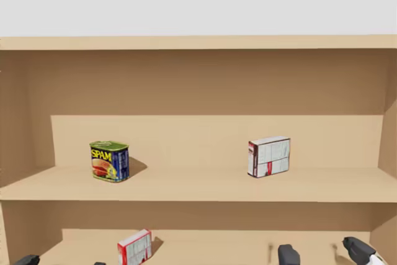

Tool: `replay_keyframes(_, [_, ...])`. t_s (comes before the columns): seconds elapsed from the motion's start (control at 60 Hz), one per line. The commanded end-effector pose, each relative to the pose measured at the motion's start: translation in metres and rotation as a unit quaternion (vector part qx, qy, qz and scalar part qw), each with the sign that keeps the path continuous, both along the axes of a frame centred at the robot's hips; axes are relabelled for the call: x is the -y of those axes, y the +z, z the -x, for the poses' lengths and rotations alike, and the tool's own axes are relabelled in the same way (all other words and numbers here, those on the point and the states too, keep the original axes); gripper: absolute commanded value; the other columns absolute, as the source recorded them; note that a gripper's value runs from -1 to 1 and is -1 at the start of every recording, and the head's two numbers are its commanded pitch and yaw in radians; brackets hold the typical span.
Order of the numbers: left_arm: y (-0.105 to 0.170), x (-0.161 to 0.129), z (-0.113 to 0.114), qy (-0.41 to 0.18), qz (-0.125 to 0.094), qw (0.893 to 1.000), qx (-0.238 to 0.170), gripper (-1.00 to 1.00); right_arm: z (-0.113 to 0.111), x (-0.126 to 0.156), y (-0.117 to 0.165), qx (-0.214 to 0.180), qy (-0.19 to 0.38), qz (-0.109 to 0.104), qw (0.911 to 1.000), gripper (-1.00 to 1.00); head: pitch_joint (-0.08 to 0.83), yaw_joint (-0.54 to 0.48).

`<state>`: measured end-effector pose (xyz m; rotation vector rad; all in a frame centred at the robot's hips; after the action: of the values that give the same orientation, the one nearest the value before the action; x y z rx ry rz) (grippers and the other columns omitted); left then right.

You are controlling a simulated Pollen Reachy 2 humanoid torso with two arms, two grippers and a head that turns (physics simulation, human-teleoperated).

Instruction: Retrieve the tuna can from the shelves.

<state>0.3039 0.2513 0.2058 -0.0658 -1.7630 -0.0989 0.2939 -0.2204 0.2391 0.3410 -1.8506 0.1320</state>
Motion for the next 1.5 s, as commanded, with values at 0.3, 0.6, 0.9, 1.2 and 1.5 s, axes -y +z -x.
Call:
replay_keyframes(0.3, [-0.002,-0.001,-0.001,-0.003,-0.001,1.0,-0.002,-1.0,-0.001,-0.003,-0.003,0.003,-0.024,-0.002,0.9997,-1.0,0.192,0.02])
replay_keyframes(0.6, [0.001,-0.002,0.002,-0.011,0.006,1.0,0.023,-1.0,-0.003,-0.003,-0.005,0.002,-0.03,0.012,0.9995,-1.0,0.416,0.04])
replay_keyframes(0.9, [0.001,-0.003,0.003,-0.01,0.0,0.999,0.037,-1.0,-0.004,-0.004,-0.007,0.0,-0.029,0.019,0.9994,-1.0,0.556,0.12])
replay_keyframes(1.2, [0.0,0.0,0.004,-0.01,-0.01,0.999,0.041,-1.0,-0.004,-0.003,-0.008,-0.002,-0.028,0.022,0.9994,-1.0,0.617,0.23])
replay_keyframes(1.5, [0.035,0.017,0.031,-0.037,0.007,0.999,0.02,-1.0,-0.005,-0.005,-0.01,-0.007,-0.029,0.021,0.9993,-1.0,0.621,0.23])
